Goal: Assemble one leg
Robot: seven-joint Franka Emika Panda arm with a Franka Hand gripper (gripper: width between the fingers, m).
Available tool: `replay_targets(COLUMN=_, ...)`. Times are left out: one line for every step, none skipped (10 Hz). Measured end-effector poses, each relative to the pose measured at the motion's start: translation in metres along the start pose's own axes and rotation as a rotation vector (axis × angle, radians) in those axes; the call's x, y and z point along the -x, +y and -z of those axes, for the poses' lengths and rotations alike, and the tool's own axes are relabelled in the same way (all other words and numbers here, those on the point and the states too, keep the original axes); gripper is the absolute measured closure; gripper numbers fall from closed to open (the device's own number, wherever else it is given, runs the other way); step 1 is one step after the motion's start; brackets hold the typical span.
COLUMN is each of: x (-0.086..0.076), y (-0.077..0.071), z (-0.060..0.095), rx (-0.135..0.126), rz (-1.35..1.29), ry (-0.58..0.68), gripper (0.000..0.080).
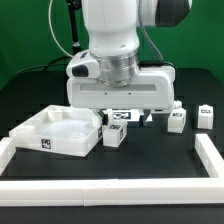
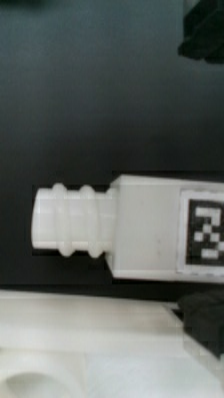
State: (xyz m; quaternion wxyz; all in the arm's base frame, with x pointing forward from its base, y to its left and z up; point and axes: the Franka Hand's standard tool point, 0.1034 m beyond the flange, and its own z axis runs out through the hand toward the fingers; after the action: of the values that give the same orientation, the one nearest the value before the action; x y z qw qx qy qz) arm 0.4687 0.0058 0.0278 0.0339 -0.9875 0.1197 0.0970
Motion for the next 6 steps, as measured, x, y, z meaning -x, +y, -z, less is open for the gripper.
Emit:
replay_targets(x=0.0004, y=0.0, z=-0.0015, rx=0.001, rz=0.0, ry=-0.002, gripper=0.0151)
replay_targets(x=0.0009, y=0.0003, z=-0.0031, rx=0.002, rz=0.0, ry=-0.004, gripper=0.0151)
replay_targets(x=0.0013, y=0.0002, z=-0.0052, rx=0.004, rz=0.001, ry=-0.005, gripper=0.0151)
replay_targets(x=0.0013, y=0.0, z=-0.0073, rx=0.006, rz=0.002, ry=-0.004, gripper=0.0151)
replay_targets(x=0.0012, y=-0.0004, z=-0.008, rx=0.007, rz=0.003, ry=-0.003, gripper=0.0151)
replay_targets(x=-0.0001, y=-0.0016, z=-0.0075, rx=0.008, rz=0.004, ry=0.005, gripper=0.0151)
